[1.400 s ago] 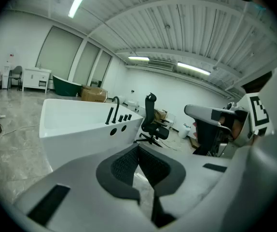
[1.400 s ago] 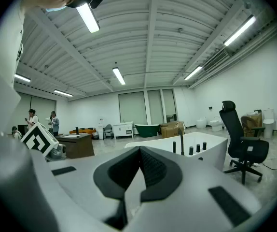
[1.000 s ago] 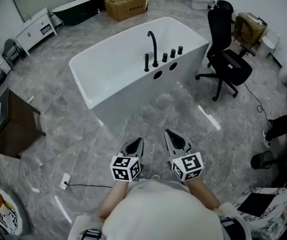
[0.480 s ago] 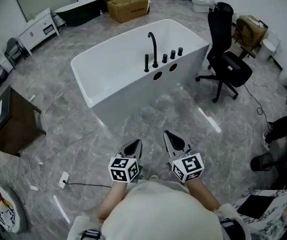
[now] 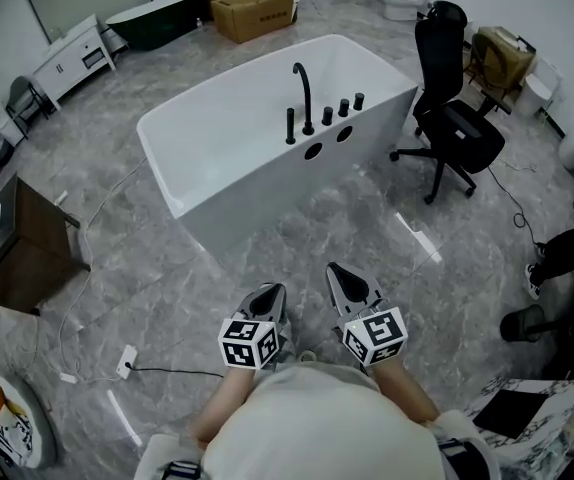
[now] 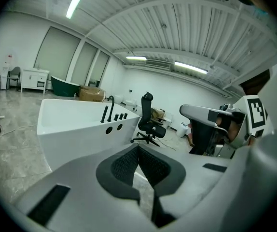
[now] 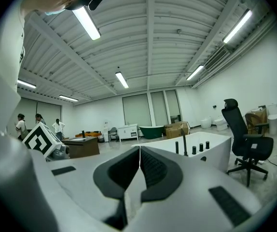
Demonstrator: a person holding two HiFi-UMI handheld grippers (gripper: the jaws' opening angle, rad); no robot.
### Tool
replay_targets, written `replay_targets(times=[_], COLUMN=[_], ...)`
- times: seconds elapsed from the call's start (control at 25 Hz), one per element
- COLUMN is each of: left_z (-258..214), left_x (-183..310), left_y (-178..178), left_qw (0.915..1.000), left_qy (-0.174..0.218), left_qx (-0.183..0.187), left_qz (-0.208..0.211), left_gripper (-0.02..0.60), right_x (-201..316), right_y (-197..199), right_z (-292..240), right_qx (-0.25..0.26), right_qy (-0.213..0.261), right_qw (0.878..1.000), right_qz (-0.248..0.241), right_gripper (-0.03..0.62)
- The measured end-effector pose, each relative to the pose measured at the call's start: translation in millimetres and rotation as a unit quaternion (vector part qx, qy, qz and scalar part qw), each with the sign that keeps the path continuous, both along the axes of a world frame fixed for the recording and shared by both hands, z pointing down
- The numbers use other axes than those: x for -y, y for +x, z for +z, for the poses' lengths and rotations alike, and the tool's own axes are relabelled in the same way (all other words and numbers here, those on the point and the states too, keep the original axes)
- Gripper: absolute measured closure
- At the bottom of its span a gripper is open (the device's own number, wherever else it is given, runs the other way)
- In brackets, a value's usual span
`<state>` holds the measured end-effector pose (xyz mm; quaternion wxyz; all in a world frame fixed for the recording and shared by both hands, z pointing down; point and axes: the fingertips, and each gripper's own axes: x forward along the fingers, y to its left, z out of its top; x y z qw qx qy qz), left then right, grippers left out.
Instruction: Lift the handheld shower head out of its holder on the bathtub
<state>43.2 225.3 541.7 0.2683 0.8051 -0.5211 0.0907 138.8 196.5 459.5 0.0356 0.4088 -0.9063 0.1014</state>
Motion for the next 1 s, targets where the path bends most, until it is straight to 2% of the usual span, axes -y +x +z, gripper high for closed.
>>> replay_targets(times=[0.44,1.0], left_z=[1,-20], left_x=[79,198], left_y=[-11,-65], left_qw=[0.9998,0.9989], left_qy=[0.01,0.018], left_qx=[-0.006,-0.021], left_qz=[0.015,0.039], left_gripper=[0.561,0.561], right_x=[69,181], right_y=[-10,-69], right_z=[5,-18], right_qx=[-0.013,-0.018], right_qy=[-0.001,0.003], right_qw=[1.0,0.999], right_qz=[0.02,0.039], right_gripper=[0.574,0.574])
